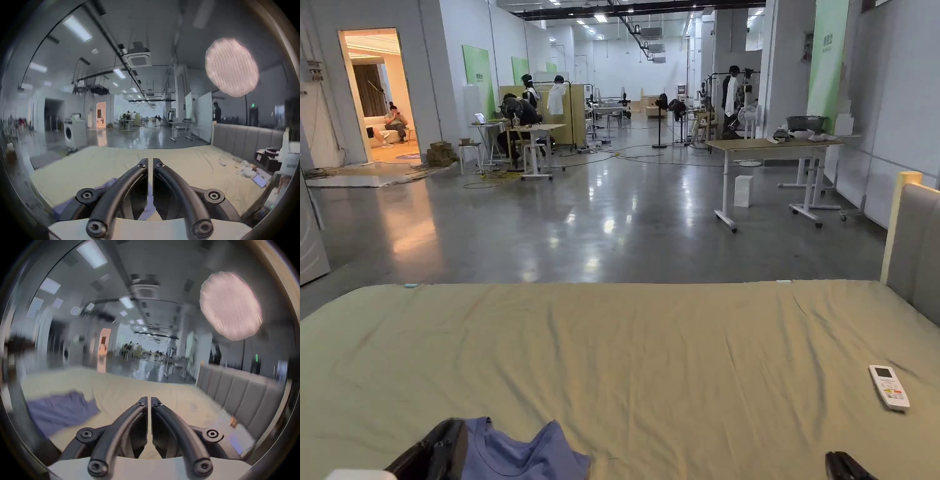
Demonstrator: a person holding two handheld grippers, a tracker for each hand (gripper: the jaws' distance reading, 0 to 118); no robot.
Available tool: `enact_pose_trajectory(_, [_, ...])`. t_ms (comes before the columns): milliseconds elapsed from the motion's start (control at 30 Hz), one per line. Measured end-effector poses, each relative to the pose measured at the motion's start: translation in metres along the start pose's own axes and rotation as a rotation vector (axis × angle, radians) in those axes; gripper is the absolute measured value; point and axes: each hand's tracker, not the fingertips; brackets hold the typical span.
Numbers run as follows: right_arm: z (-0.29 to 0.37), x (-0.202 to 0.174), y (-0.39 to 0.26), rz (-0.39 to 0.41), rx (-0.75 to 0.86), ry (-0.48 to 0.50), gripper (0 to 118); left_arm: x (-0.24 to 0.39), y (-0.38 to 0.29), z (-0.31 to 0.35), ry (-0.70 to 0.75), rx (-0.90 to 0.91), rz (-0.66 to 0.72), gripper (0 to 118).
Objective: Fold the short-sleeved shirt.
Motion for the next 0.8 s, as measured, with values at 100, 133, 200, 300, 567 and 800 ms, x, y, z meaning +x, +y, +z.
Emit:
enact_pose_trajectory(100, [0.012, -0.003, -0.001, 0.000, 0.071, -0.120, 0, 0.004, -0.003, 0.001, -0.021, -0.032, -0.062, 5])
enact_pose_trajectory(133, [0.012, -0.002, -0.003, -0.029, 0.036, -0.083, 0, 0.002, -0.002, 0.001, -0.048, -0.028, -0.059, 5])
enact_pose_trajectory(200, [0.011, -0.004, -0.001, -0.003, 0.033, -0.078, 0, 0.011, 0.003, 0.000, -0.044, -0.024, -0.071, 5])
enact_pose_trajectory(300, [0.011, -0.006, 0.001, 0.023, 0.036, -0.062, 0, 0.019, 0.010, 0.000, -0.058, -0.025, -0.104, 5])
enact_pose_trajectory(567, [0.011, 0.002, 0.004, -0.017, 0.017, -0.048, 0, 0.001, 0.011, -0.004, -0.032, -0.080, -0.093, 5])
enact_pose_trajectory(800, [0.008, 0.004, -0.007, -0.034, -0.032, 0.011, 0, -0.029, 0.005, -0.014, -0.025, -0.161, -0.060, 5])
